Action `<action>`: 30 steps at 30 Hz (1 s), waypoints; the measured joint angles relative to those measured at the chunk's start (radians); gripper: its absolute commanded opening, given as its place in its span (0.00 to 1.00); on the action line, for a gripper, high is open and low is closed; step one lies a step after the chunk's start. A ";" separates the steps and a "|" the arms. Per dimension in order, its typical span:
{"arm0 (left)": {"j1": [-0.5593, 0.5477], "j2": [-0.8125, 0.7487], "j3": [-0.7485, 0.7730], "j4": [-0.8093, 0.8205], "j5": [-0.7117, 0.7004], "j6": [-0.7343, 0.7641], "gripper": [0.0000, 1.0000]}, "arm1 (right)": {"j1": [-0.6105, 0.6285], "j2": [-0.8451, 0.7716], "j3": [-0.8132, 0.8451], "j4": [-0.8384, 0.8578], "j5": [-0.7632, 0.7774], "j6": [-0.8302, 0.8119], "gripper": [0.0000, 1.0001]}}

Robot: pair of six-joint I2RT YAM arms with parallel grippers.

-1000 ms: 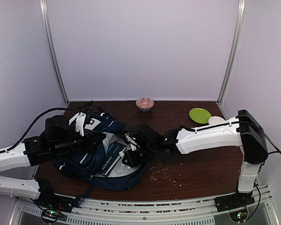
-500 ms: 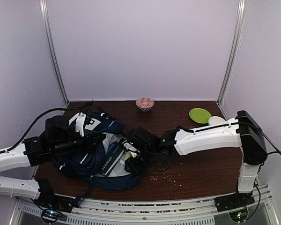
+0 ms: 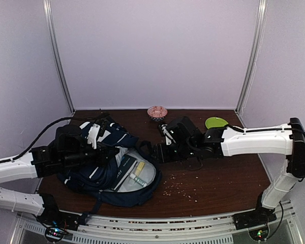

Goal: Pack the student bag
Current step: Place the stationery in the student bag, then adjust the student bag at the center of the board.

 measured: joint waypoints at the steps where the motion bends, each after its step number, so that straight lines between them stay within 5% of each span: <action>1: 0.000 0.007 0.003 0.001 0.004 0.000 0.00 | -0.004 0.011 0.000 -0.002 0.000 0.005 0.57; 16: -0.028 0.114 0.032 0.021 0.050 0.000 0.00 | 0.024 0.138 0.073 -0.124 -0.005 0.017 0.45; 30: -0.031 0.187 0.135 -0.003 0.068 0.024 0.00 | 0.017 0.128 0.050 -0.134 0.092 0.054 0.01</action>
